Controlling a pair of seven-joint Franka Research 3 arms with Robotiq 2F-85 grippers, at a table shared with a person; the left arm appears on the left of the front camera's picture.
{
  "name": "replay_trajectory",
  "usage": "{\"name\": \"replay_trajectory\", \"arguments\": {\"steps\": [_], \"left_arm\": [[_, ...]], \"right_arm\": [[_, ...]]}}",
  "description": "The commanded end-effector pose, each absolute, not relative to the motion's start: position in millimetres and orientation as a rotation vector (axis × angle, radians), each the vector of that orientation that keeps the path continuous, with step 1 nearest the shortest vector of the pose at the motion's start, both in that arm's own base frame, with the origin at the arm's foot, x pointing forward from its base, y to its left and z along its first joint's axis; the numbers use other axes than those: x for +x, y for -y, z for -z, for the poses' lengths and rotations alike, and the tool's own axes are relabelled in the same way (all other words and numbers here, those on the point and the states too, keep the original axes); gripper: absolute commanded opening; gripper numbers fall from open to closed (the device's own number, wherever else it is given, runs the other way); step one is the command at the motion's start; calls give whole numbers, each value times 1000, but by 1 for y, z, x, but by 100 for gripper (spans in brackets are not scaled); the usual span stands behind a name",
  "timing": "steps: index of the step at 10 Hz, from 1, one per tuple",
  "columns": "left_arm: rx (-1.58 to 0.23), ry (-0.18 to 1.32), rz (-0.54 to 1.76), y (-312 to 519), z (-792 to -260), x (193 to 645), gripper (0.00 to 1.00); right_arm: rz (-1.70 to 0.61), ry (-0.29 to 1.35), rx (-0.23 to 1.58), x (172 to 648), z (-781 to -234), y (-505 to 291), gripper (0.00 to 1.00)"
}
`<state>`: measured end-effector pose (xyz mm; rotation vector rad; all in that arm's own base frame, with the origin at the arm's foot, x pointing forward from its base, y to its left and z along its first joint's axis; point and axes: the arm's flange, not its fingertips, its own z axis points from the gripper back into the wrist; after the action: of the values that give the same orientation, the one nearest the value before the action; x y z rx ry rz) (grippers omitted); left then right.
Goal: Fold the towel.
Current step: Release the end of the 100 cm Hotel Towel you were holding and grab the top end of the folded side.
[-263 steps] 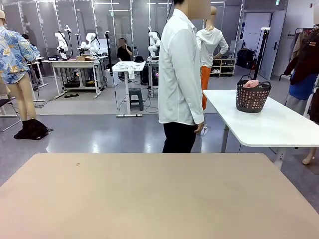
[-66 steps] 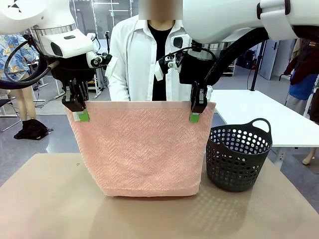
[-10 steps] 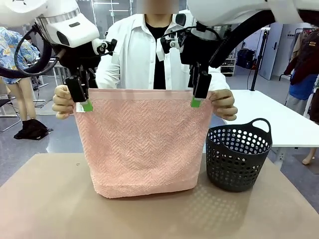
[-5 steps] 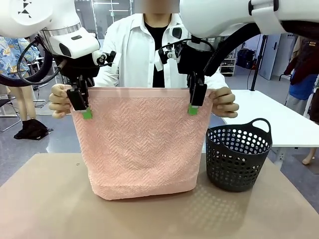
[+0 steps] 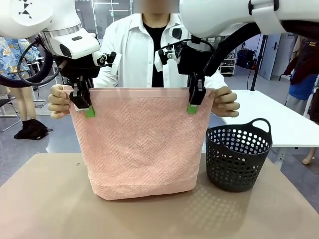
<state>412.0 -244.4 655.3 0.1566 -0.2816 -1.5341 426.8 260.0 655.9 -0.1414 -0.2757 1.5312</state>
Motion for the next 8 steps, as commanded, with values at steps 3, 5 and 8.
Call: {"name": "replay_trajectory", "arguments": {"steps": [3,5,8], "left_arm": [[129,268,1533,242,-655,411,0],[124,277,1509,239,-654,413,0],[150,281,1528,243,-655,412,0]], "right_arm": [[-1523,275,-109,427,-658,-255,0],[-1504,280,-96,430,-656,-252,0],[-1522,272,-117,427,-657,-258,0]]}}
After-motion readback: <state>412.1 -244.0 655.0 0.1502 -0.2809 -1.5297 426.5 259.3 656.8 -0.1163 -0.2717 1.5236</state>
